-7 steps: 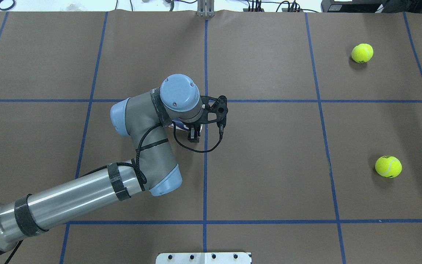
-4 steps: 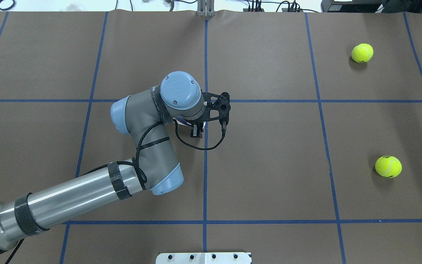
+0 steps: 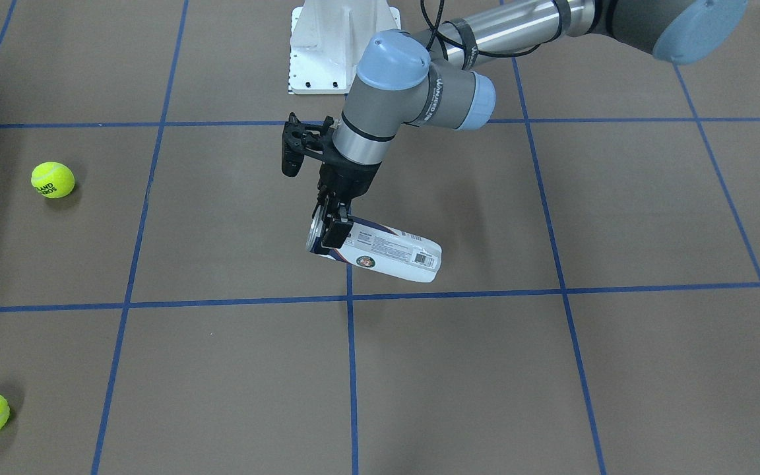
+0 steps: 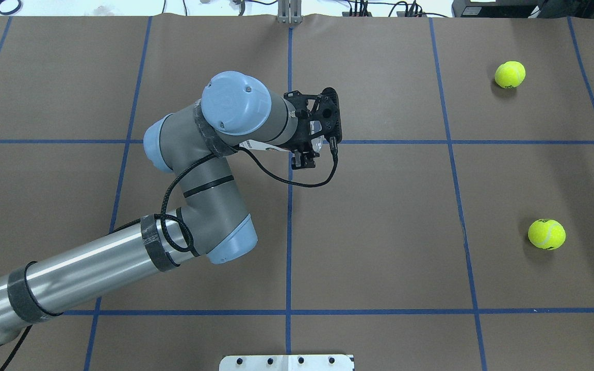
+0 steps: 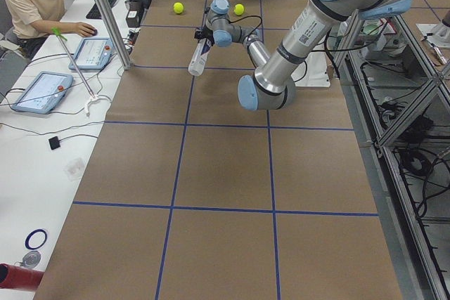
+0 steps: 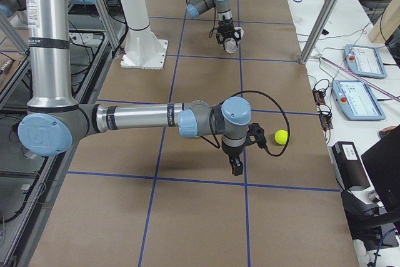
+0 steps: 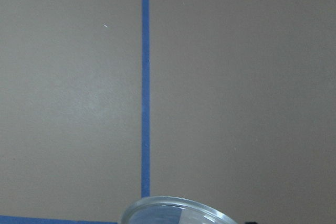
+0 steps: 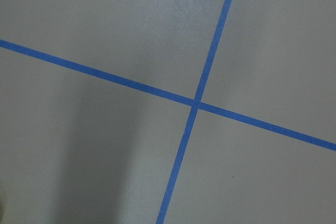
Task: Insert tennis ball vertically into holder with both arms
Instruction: 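Lift the can with the left gripper and tilt it upright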
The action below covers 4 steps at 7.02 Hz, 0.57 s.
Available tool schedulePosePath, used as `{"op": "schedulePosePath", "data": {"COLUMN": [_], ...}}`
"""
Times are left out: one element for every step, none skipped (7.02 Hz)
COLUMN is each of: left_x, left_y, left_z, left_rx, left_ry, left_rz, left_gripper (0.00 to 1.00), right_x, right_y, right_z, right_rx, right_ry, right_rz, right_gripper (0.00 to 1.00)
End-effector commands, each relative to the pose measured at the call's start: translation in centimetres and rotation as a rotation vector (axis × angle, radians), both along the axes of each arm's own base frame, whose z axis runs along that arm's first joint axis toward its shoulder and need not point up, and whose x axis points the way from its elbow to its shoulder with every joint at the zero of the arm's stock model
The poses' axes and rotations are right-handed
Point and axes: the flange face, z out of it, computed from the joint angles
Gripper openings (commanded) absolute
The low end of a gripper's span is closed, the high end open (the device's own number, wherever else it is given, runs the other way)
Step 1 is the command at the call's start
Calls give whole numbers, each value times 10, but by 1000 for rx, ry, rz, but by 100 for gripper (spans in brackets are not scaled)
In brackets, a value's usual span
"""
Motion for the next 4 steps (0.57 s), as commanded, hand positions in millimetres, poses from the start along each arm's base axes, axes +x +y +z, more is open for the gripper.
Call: {"op": "schedulePosePath", "data": {"left_x": [-20, -32, -43, -57], "left_y": [8, 11, 13, 14], "left_z": [-24, -29, -32, -30], "left_rx": [-162, -203, -257, -273], "left_ry": [310, 467, 605, 745], "left_rz": [-60, -91, -119, -155], "left_gripper": [69, 69, 69, 69], "right_x": [0, 0, 0, 0], "right_y": [0, 0, 0, -1], "right_z": [0, 0, 0, -1], "right_rx": [0, 0, 2, 3], "right_ry": [0, 0, 1, 1], "right_rz": [0, 0, 0, 0], "right_gripper": [100, 100, 100, 100]}}
